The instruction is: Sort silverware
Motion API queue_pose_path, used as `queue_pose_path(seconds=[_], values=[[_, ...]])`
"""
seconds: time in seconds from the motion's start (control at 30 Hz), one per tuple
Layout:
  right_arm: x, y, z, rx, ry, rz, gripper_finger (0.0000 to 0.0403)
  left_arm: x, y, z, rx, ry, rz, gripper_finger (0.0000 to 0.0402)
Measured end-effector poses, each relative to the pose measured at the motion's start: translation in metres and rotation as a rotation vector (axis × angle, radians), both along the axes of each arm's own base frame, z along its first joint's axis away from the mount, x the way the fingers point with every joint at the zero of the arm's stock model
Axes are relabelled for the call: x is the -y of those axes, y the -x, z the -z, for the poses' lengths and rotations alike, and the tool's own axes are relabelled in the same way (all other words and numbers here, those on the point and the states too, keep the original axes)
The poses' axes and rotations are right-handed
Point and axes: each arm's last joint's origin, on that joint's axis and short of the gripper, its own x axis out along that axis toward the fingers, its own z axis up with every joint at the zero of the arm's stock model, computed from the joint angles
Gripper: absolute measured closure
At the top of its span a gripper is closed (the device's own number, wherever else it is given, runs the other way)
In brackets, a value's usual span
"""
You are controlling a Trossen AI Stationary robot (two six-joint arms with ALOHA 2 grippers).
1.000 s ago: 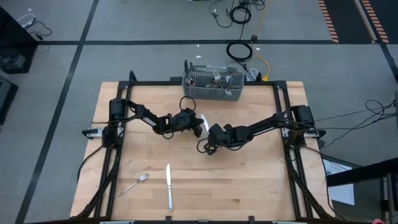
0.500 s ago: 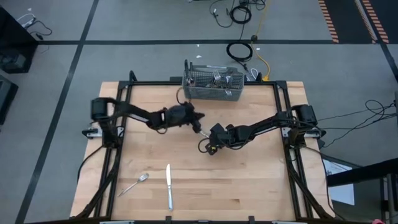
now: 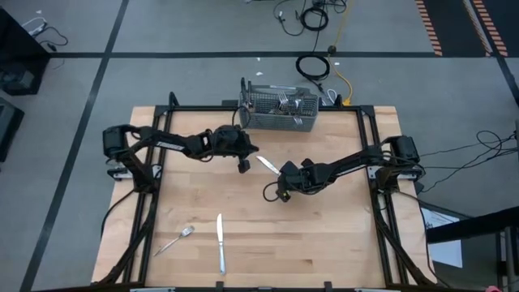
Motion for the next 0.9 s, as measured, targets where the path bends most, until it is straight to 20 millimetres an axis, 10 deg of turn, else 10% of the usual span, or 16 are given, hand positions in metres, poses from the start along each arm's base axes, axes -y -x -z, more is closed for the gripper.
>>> queue_pose_path(seconds=[0.57,0.9], values=[[-0.010,0.013,-0.028,0.009,0.040,-0.021,0.0402,-0.011,-0.004,-0.007,0.147,0.068,0.069,0.0383],[-0.061,0.036,-0.033,0.060,0.055,0.102,0.0403,-0.012,-0.003,-0.007,0.164,0.188,0.111,0.0389]])
